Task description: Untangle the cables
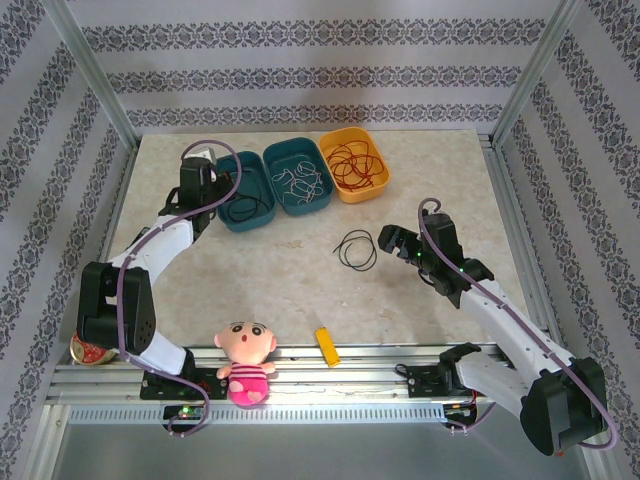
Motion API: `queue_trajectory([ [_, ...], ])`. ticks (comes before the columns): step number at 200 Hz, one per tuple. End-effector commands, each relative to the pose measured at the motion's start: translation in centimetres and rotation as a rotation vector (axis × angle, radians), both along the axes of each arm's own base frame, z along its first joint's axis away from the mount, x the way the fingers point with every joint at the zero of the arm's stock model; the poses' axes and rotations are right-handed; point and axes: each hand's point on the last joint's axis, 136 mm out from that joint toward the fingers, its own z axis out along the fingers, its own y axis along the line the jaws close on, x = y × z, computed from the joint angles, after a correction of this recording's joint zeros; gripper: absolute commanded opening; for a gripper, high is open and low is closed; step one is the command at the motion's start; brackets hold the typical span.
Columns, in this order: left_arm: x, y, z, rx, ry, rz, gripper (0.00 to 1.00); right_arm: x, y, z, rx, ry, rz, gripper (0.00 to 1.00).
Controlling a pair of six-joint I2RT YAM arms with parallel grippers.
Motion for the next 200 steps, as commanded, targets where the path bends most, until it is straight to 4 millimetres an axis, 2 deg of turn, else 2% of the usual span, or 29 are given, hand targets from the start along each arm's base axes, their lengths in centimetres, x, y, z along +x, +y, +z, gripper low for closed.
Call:
queue_trajectory([
  [1,0.6,1.4,0.5,-0.013,-0.046,0.058,0.00,0.2,-0.3,0.9,-0.009,-0.017,-0.025,0.98],
  [30,1.0,1.3,-0.5,-0.024,-0.028,0.051,0.00,0.2,-0.4,0.9,-0.008,-0.017,-0.028,0.98],
  [84,3.0,-1.0,-2.3,-0.144,-0.041,-0.015,0.00,0.0,-0.4,0.7,-0.002,-0.015,-0.029,0.98],
  [124,3.8,-1.1,-4.2,-0.140,-0.010,-0.022,0.00,-0.3,-0.7,0.8,-0.004,-0.021,-0.041,0.98],
  [174,3.9,-0.5,-8.1,-0.076,0.137,-0.004,0.00,-0.4,-0.8,0.6,-0.004,-0.020,-0.046,0.98],
  [200,4.3,-0.6,-8.7,-0.059,0.178,-0.022,0.00,-0.3,-0.7,0.6,-0.003,-0.017,-0.043,0.98],
])
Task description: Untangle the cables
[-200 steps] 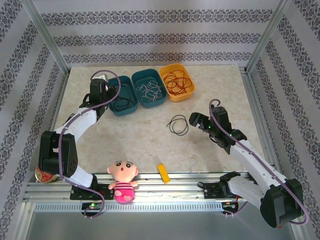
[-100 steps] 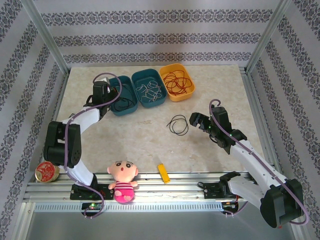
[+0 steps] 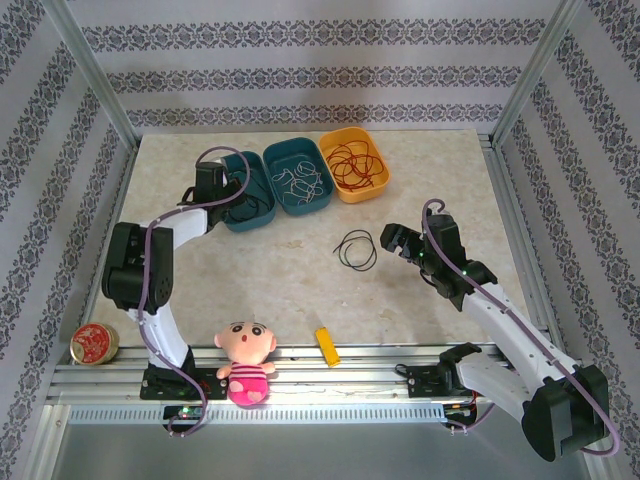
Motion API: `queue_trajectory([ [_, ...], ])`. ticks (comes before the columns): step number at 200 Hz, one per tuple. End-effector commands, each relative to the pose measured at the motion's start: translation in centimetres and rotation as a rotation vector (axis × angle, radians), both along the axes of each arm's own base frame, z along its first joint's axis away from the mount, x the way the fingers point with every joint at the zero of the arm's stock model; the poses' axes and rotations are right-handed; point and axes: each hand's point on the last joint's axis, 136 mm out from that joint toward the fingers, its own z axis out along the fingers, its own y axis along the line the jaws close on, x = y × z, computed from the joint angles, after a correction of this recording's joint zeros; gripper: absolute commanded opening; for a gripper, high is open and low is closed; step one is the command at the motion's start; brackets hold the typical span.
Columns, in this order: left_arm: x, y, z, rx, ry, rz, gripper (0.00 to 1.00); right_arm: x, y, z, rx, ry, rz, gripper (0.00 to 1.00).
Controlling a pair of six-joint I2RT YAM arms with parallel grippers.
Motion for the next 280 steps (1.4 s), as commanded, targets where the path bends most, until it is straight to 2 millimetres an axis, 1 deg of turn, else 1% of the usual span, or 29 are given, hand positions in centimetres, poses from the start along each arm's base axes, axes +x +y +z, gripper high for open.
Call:
queue_trajectory([
  [1,0.4,0.7,-0.2,0.041,0.042,-0.005,0.00,-0.2,-0.3,-0.3,-0.009,0.013,-0.020,0.98],
  [15,0.7,0.6,-0.1,0.047,0.046,-0.011,0.00,-0.2,-0.3,-0.3,-0.006,0.010,-0.020,0.98],
  [42,1.2,0.9,-0.1,0.074,0.076,-0.007,0.05,-0.2,-0.1,-0.3,-0.001,0.007,-0.015,0.98],
  [51,1.3,1.1,-0.1,0.083,0.090,0.000,0.10,-0.2,-0.1,-0.3,-0.002,0.010,-0.013,0.98],
  [87,1.6,2.1,-0.1,0.138,0.141,0.030,0.37,-0.2,-0.1,-0.3,-0.003,0.008,-0.012,0.98],
  [106,2.0,2.4,0.8,0.167,0.138,0.036,0.42,-0.2,-0.1,-0.3,-0.004,0.008,-0.012,0.98],
  [121,2.2,2.8,1.5,0.192,0.131,0.040,0.49,-0.2,-0.2,-0.3,-0.005,0.007,-0.012,0.98],
  [137,2.4,3.3,2.4,0.225,0.128,0.048,0.55,-0.2,-0.2,-0.4,-0.005,0.009,-0.013,0.98],
  [148,2.5,3.5,2.9,0.245,0.127,0.054,0.57,-0.2,-0.2,-0.5,-0.005,0.010,-0.013,0.98],
  [170,2.8,3.8,3.2,0.269,0.135,0.055,0.61,-0.2,-0.1,-0.5,-0.005,0.010,-0.013,0.98],
  [209,3.2,3.5,3.4,0.261,0.132,0.040,0.65,-0.2,-0.2,-0.5,-0.008,0.010,-0.012,0.98],
  [227,3.1,3.2,3.6,0.245,0.128,0.029,0.68,-0.3,-0.2,-0.5,-0.014,0.011,-0.013,0.98],
  [255,2.5,2.4,4.6,0.209,0.105,0.004,0.81,-0.4,-0.6,-0.9,-0.037,0.029,-0.025,0.98],
  [263,2.2,2.2,5.1,0.201,0.099,-0.005,0.87,-0.5,-0.6,-1.1,-0.048,0.036,-0.023,0.98],
  [275,1.6,1.8,5.8,0.196,0.091,-0.016,1.00,-0.4,-0.5,-1.3,-0.070,0.050,-0.017,0.98],
  [280,1.3,1.6,6.0,0.195,0.090,-0.020,1.00,-0.4,-0.4,-1.3,-0.080,0.056,-0.013,0.98],
])
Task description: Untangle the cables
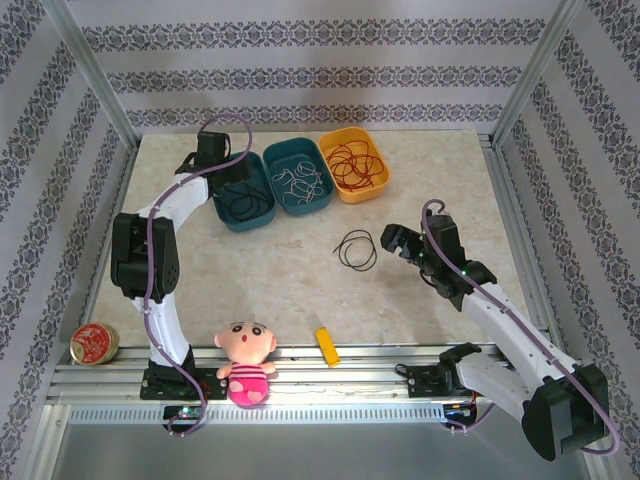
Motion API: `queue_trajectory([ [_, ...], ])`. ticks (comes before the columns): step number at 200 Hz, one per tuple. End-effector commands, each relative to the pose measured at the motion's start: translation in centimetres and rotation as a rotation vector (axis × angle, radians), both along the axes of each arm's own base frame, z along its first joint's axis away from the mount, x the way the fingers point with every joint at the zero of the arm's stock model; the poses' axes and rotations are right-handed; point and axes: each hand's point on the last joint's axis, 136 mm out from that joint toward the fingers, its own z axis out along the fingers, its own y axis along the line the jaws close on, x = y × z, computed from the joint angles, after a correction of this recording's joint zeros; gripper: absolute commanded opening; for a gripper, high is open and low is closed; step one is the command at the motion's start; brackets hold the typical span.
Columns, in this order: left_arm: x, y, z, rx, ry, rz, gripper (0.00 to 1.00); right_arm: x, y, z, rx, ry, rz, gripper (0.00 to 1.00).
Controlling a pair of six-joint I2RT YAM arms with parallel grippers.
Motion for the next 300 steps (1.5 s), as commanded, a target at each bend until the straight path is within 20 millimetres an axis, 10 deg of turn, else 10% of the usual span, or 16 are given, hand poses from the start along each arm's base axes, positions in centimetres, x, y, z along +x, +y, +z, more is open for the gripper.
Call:
queue_trajectory([
  [1,-1.7,-0.7,2.1,-0.023,-0.011,-0.033,1.00,-0.2,-0.2,-0.8,-0.069,0.041,-0.001,0.98],
  [47,-5.7,-2.3,4.9,-0.047,-0.066,-0.064,0.99,0.3,1.4,-2.1,-0.209,0.135,0.065,0.98],
  [139,-14.8,-1.8,9.5,-0.174,-0.244,-0.008,0.99,2.8,5.6,-6.4,-0.346,0.365,0.219,0.62],
  [300,-16.4,-2.7,8.7,-0.247,-0.234,-0.026,0.99,6.7,5.8,-13.4,-0.393,0.570,0.266,0.35],
])
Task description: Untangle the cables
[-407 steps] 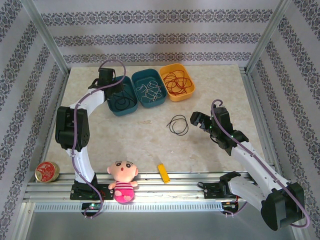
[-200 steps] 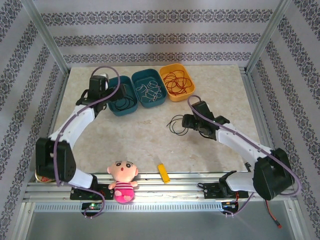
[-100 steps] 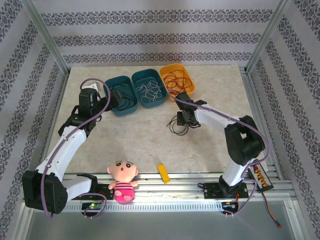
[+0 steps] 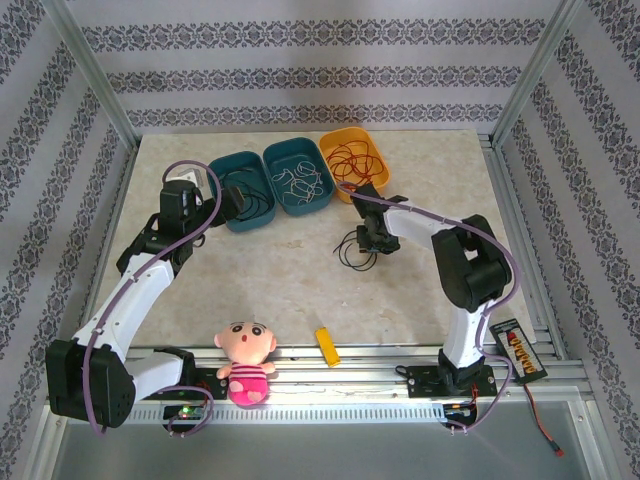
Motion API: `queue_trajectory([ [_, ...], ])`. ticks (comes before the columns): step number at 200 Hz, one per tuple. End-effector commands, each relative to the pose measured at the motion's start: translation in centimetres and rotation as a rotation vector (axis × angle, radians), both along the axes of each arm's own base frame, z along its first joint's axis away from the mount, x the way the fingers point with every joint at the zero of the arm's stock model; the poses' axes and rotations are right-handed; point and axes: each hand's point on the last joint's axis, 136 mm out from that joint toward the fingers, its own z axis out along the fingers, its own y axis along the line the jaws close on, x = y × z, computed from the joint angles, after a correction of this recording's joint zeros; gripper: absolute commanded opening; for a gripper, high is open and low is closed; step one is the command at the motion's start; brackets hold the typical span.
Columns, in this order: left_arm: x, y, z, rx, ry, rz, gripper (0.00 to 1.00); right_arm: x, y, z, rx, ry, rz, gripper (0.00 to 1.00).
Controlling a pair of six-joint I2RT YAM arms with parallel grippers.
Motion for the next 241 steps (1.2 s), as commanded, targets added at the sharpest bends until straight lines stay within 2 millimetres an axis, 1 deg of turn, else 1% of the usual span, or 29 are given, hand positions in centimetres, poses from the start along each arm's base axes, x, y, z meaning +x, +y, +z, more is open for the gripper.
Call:
queue_trajectory([
  [1,-0.1,-0.5,0.7,-0.025,-0.028,-0.009,0.99,1.0,0.4,-0.1,0.016,0.002,0.022,0.35],
  [26,-0.1,-0.5,0.5,-0.027,-0.025,-0.005,0.99,1.3,0.4,-0.6,0.018,0.017,0.031,0.25],
  [67,-0.1,-0.4,0.3,-0.026,-0.024,-0.004,0.99,0.9,0.4,-1.7,0.000,0.057,0.057,0.11],
  [89,0.0,-0.4,0.4,-0.027,-0.026,-0.002,0.99,0.7,0.9,-1.9,0.018,0.069,0.072,0.01],
  [101,0.0,-0.4,0.3,-0.025,-0.024,0.000,0.99,0.5,1.4,-1.7,0.023,0.065,0.090,0.00],
  [135,-0.1,-0.4,-0.1,-0.023,-0.014,0.001,0.99,0.3,2.5,-0.3,0.014,0.031,0.136,0.00],
  [162,0.0,-0.3,-0.1,-0.022,-0.014,0.004,0.99,0.1,3.3,1.2,0.004,-0.001,0.162,0.00],
  [209,0.0,-0.5,-0.3,-0.023,-0.009,-0.008,0.99,-0.3,5.3,4.9,0.028,-0.086,0.214,0.00],
  [224,0.0,-1.0,-0.4,-0.029,-0.005,-0.036,0.99,-0.3,6.1,6.2,0.047,-0.124,0.228,0.00],
  [241,0.2,-2.0,-1.0,-0.046,0.019,-0.086,1.00,-0.4,6.6,7.5,0.072,-0.163,0.236,0.00],
])
